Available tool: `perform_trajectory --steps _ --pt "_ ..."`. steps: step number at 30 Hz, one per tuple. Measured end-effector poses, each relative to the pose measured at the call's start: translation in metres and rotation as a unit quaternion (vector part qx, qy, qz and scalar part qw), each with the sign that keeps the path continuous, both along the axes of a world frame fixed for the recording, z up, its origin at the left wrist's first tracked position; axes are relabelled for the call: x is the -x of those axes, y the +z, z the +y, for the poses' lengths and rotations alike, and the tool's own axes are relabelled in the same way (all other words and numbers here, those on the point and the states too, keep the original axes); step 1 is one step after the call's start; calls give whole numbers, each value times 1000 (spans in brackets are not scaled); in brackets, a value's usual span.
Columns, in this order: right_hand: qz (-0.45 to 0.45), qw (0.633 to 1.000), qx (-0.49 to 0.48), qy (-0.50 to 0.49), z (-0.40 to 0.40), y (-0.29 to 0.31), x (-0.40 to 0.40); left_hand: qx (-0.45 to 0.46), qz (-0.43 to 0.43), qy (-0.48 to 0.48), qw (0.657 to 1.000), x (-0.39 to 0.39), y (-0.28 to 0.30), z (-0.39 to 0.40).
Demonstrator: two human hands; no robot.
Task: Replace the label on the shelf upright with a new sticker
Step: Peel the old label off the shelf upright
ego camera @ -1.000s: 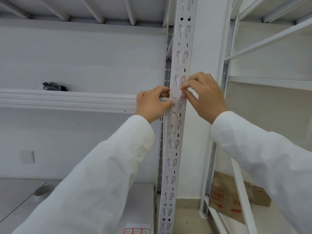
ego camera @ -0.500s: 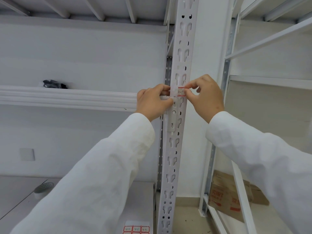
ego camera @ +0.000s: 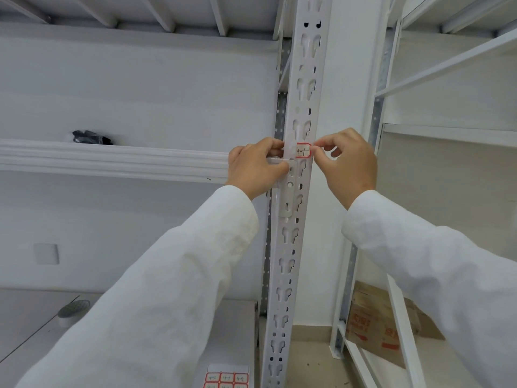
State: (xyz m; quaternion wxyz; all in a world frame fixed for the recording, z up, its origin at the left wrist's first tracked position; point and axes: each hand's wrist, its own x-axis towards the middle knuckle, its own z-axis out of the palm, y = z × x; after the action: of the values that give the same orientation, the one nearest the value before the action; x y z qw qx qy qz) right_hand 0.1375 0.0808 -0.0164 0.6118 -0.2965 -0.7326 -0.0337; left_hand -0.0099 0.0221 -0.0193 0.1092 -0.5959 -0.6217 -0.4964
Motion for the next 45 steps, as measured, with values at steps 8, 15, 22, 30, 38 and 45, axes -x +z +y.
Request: perform_trajectory --steps 8,15,22,30,38,45 --pt "52 994 87 35 -7 2 10 -2 -2 -4 1000 0 0 0" --pt "87 974 190 91 -7 7 10 -2 -2 -1 1000 1 0 2" --pt "100 970 200 94 -6 7 14 -1 -2 -1 1000 1 -1 3" --pt "15 995 76 67 -6 -4 10 -8 -3 1 1000 1 -1 3" --pt "22 995 35 88 -2 -4 5 -7 -2 0 1000 0 -1 2" --pt "-5 997 24 66 -1 -3 8 -7 0 3 1000 1 -1 3"
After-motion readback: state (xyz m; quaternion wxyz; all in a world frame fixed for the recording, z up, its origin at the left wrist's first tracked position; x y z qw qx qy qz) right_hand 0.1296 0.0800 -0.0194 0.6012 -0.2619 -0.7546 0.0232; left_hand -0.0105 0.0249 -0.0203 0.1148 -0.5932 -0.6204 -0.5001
